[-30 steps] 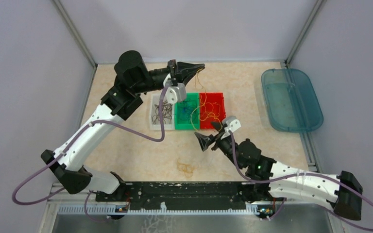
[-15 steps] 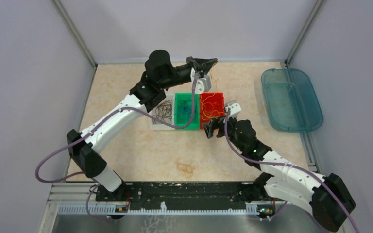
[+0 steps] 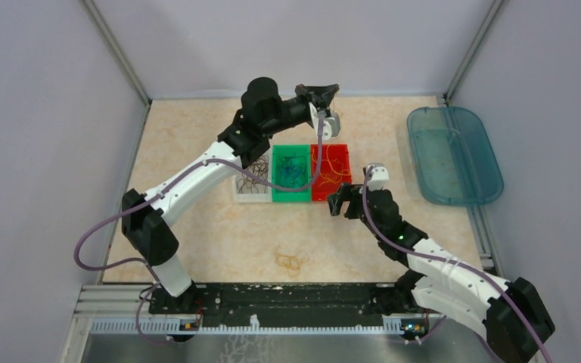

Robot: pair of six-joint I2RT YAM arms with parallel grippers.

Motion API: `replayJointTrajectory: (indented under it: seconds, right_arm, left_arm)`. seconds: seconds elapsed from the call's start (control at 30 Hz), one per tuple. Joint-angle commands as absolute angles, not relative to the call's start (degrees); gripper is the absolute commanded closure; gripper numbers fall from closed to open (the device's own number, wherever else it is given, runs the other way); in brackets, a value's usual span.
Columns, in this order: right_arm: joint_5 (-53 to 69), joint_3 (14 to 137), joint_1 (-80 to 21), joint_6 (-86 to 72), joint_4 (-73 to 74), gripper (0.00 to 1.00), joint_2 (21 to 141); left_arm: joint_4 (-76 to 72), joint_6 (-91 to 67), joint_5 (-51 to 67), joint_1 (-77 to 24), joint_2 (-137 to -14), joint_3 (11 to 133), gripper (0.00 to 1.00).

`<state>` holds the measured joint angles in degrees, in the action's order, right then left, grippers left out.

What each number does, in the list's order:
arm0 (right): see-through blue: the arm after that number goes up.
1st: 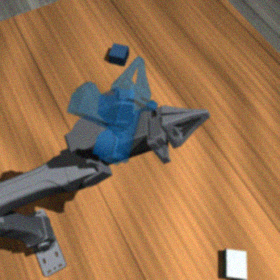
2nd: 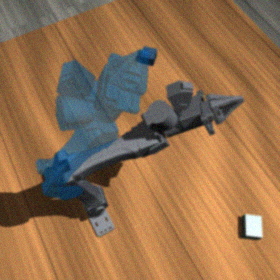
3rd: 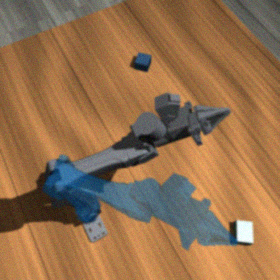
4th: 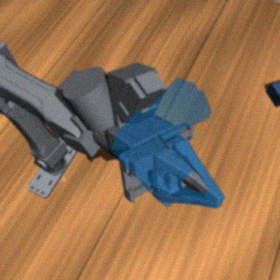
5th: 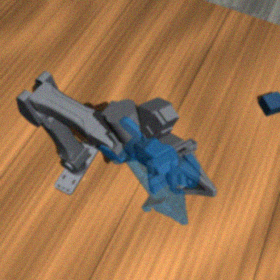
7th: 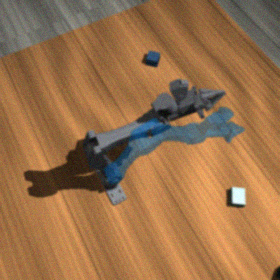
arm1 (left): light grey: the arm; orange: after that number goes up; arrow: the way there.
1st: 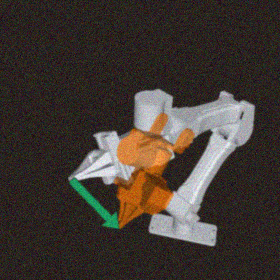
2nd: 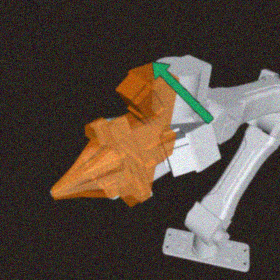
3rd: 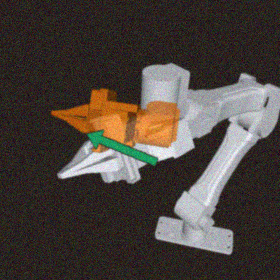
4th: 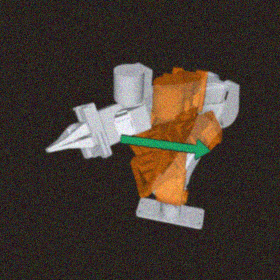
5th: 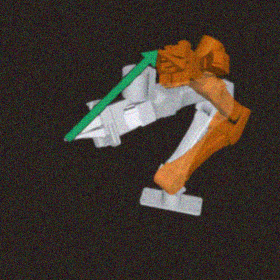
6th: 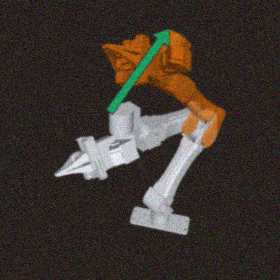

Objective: Untangle the cables

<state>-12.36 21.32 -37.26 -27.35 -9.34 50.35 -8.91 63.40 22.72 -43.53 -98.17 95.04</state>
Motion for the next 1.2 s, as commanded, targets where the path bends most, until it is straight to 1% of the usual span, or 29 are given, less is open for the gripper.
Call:
replayJointTrajectory:
  seconds: [0.0, 0.1, 0.2, 0.33, 0.4, 0.67, 0.9, 0.97, 1.1, 1.17]
  right_arm:
    - [-15.7, 20.0, -36.8, -32.5, -6.4, 0.16, 46.5]
    - [-16.9, 20.1, -36.8, -33.3, -3.9, 0.15, 46.3]
    - [-18.9, 20.3, -36.9, -34.5, -1.9, 0.13, 45.3]
    - [-21.8, 21.2, -36.9, -37.6, 1.6, 0.01, 43.6]
    - [-24.5, 21.9, -36.8, -38.9, 3.7, 0.01, 43.1]
    - [-31.0, 23.6, -36.8, -41.9, 9.0, 0.01, 39.7]
    - [-32.6, 24.4, -36.8, -39.7, 7.0, 0.01, 39.1]
    - [-32.8, 24.3, -36.8, -39.5, 6.5, 0.04, 39.1]
    - [-34.0, 23.9, -36.9, -40.2, 6.0, 0.14, 38.2]
    - [-34.8, 23.4, -36.9, -40.5, 5.9, 0.15, 37.3]
  left_arm:
    - [-10.3, 67.4, 19.7, -42.7, -99.5, 95.8, 1.00]
    - [-10.0, 71.2, 18.7, -42.2, -99.6, 94.8, 1.00]
    - [-9.6, 71.0, 18.5, -41.5, -99.5, 94.2, 1.00]
    - [-8.9, 70.7, 18.7, -41.3, -99.3, 92.6, 1.00]
    - [-8.1, 69.6, 18.6, -41.4, -99.4, 91.5, 1.00]
    - [-1.5, 67.7, 16.2, -42.4, -100.8, 86.2, 1.00]
    - [-0.5, 66.8, 16.3, -43.2, -104.2, 85.4, 1.00]
    - [-2.0, 66.6, 16.1, -43.3, -105.7, 85.7, 1.00]
    - [-4.7, 65.4, 15.5, -43.5, -109.1, 87.9, 1.00]
    - [-5.7, 65.0, 15.7, -43.9, -110.5, 89.4, 1.00]
